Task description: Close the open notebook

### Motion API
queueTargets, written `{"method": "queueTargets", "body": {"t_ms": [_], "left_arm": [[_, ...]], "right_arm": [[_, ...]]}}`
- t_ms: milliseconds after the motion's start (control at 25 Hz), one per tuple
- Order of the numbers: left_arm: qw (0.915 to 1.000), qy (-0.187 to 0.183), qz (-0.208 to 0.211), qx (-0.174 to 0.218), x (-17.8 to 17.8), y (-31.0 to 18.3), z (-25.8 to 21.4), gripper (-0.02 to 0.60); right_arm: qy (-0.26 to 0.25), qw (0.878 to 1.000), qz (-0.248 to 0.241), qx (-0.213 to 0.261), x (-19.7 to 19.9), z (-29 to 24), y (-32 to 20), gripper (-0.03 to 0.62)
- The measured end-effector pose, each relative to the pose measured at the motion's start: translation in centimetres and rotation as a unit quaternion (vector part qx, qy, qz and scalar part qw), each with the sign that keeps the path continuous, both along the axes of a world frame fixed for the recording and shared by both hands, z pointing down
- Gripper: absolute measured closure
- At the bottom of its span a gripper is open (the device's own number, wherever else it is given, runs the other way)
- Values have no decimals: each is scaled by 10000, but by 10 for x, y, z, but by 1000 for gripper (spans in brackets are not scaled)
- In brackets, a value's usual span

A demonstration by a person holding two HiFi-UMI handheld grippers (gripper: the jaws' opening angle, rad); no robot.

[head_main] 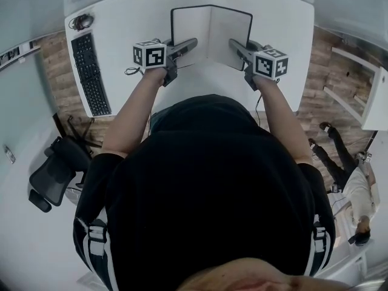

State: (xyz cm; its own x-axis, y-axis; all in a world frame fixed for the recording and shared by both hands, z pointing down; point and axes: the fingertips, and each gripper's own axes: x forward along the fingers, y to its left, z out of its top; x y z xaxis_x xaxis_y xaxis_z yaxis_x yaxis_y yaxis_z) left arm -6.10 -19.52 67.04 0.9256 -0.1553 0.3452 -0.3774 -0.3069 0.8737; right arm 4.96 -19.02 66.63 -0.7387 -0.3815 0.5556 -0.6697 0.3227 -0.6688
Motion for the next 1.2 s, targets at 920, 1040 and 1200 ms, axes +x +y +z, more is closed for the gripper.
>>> {"method": "queueTargets", "body": {"t_ms": [920, 1040, 1200], "left_arm": [[9985, -118, 66, -522, 6, 10, 54, 515], [9980, -132, 61, -609, -1, 8, 65, 515], [9972, -161, 94, -723, 1, 11, 73, 515]], "right_arm": [[75, 9983, -6, -572, 4, 54, 13, 539], [100, 9977, -32, -667, -3, 67, 11, 539], [124, 9969, -79, -775, -3, 77, 14, 539]]}}
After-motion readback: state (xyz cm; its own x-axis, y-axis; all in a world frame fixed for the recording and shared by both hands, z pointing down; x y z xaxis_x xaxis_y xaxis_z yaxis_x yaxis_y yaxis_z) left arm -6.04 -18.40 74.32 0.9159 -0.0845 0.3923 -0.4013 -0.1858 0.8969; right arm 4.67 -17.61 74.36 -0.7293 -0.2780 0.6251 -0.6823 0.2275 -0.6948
